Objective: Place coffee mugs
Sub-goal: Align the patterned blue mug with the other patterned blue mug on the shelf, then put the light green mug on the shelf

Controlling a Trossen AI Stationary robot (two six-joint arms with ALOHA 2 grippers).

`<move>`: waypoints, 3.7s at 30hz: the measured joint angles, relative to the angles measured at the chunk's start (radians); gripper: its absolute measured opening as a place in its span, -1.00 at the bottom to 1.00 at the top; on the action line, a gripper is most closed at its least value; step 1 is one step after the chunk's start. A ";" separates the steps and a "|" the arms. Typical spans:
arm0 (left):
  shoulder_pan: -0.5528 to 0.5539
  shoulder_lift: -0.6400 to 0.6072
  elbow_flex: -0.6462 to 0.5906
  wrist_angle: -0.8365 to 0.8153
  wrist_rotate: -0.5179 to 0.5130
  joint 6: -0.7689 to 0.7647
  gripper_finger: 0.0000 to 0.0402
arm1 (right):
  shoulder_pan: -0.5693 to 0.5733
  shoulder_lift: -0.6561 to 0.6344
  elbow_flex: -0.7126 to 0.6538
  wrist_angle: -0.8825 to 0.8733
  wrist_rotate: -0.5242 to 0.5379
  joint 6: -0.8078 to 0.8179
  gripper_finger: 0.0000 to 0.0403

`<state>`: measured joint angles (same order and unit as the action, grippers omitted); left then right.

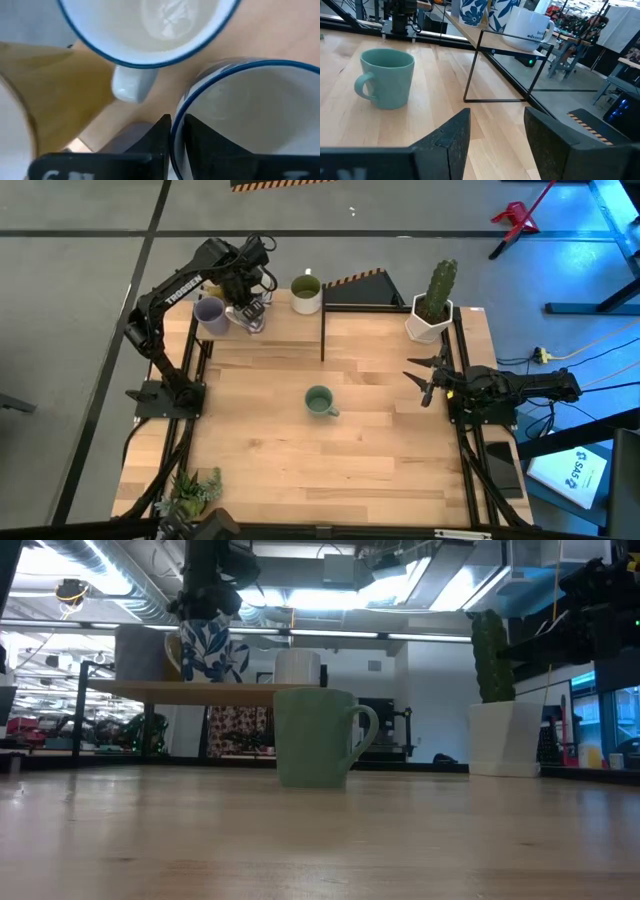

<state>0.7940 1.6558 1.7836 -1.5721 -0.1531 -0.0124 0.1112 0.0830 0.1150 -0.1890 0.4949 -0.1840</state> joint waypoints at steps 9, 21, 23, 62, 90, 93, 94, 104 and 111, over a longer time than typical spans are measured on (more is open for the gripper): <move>-0.002 0.000 0.000 0.020 -0.013 0.019 -0.74 | 0.000 0.000 0.000 0.000 -0.001 0.003 -0.12; -0.002 0.000 0.000 0.056 0.013 0.044 -0.43 | 0.000 0.000 0.000 0.000 -0.001 0.004 -0.12; -0.002 0.000 0.001 0.055 0.013 0.046 -0.36 | 0.000 0.000 0.000 0.000 -0.001 0.004 -0.12; -0.712 0.023 0.399 0.191 0.091 -0.037 -0.28 | 0.000 0.493 0.000 0.278 -0.201 -0.108 -0.12; -0.755 0.029 -0.524 0.985 -0.006 -0.303 -0.28 | 0.000 0.594 0.000 0.320 -0.174 -0.048 -0.12; -0.756 0.039 -0.559 1.008 -0.005 -0.324 -0.28 | 0.000 0.594 0.000 0.320 -0.173 -0.048 -0.12; -0.755 0.045 -0.568 1.018 -0.005 -0.333 -0.28 | 0.000 0.594 0.000 0.320 -0.174 -0.048 -0.12; -0.755 0.109 -0.588 1.048 0.078 -0.359 -0.44 | 0.000 0.594 0.000 0.321 -0.172 -0.048 -0.12; -0.755 0.115 -0.581 1.045 0.121 -0.479 -0.89 | 0.000 0.594 0.000 0.320 -0.168 -0.048 -0.12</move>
<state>0.0389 1.7710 1.2026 -0.5276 -0.0324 -0.4919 0.1112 0.6768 0.1150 0.1307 0.3268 -0.2321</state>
